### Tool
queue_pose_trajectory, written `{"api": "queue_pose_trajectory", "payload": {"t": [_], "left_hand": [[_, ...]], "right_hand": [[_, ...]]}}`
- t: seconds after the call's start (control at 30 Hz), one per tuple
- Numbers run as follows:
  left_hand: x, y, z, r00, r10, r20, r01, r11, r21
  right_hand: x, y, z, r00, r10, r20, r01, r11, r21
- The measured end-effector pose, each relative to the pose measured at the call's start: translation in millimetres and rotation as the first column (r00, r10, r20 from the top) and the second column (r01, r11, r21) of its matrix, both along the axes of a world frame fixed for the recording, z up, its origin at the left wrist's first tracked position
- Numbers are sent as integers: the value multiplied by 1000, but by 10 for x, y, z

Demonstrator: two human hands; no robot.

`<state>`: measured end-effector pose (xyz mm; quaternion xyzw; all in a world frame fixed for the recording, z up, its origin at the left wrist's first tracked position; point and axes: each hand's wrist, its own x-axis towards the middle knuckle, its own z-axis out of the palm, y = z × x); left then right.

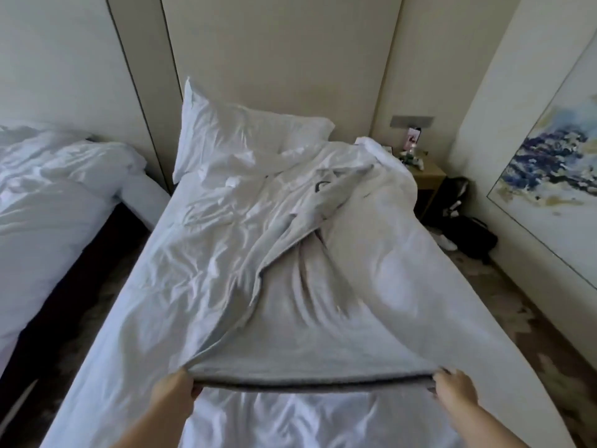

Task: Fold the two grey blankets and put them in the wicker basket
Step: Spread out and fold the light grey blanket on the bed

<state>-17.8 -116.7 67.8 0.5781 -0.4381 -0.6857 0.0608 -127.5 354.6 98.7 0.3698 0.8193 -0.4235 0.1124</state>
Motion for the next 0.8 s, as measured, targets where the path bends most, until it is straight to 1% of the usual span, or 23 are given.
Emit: {"api": "queue_pose_trajectory", "payload": {"t": [0.03,0.07,0.1,0.13,0.17,0.2,0.23,0.27,0.3,0.33,0.37,0.4,0.43,0.47,0.5,0.53,0.57,0.6,0.63,0.67,0.73,0.77,0.8], "left_hand": [[101,39,-83,999,15,49,-16,1000,24],[163,78,-118,995,12,99,-16,999,39],[198,115,-126,991,-3,131,-3,999,42],[182,141,-114,987,-33,160,27,999,38],[151,148,-107,982,-74,174,73,997,14],[103,155,-64,979,-121,167,127,992,-24],[37,161,-22,977,-157,142,166,985,-54],[-32,172,34,979,-168,119,177,981,-76],[-98,183,94,986,-139,87,145,987,-69],[-158,197,170,994,-99,52,101,994,-41],[-215,191,220,997,-76,16,76,997,-22],[-262,180,264,997,-78,-22,78,997,-5],[-284,175,318,991,-129,-43,129,992,1],[-287,159,347,975,-214,-57,214,977,-8],[-266,147,348,940,-339,-27,337,940,-57],[-220,145,315,875,-479,65,483,865,-135],[-148,137,229,783,-585,214,621,754,-215],[-68,150,120,707,-613,353,702,665,-255],[20,170,5,665,-596,450,737,623,-264],[120,191,-113,661,-562,497,726,647,-234],[308,215,-303,716,-474,514,602,791,-110],[374,230,-361,731,-454,510,556,829,-60],[416,244,-432,729,-437,527,536,843,-41]], "right_hand": [[64,-66,-32,995,-102,-16,97,981,-169],[108,-133,-30,980,-197,-26,178,926,-333],[125,-193,6,956,-291,-33,242,850,-468],[100,-240,34,925,-378,-25,302,775,-556],[80,-280,83,897,-441,-2,348,712,-610],[43,-311,136,880,-475,5,371,680,-632],[23,-374,244,874,-486,-4,374,678,-633],[-29,-439,342,870,-493,-7,362,647,-671],[-96,-489,423,889,-457,-30,324,673,-665],[-149,-553,505,917,-393,-68,243,685,-687],[-190,-600,595,938,-319,-135,144,712,-687],[-219,-627,657,938,-274,-214,59,732,-679],[-249,-628,687,940,-192,-281,-29,778,-628],[-264,-614,689,941,-87,-326,-99,852,-513],[-237,-581,660,939,68,-337,-189,921,-341],[-189,-536,557,935,210,-287,-265,949,-170],[-107,-500,429,922,343,-179,-350,936,-13],[-13,-456,263,902,429,-45,-424,902,84],[93,-388,70,889,451,80,-458,882,112],[216,-312,-125,888,418,191,-439,894,85],[495,-167,-466,866,289,407,-300,953,-38],[614,-121,-576,837,235,493,-223,971,-85],[697,-73,-678,812,200,549,-169,980,-107]]}}
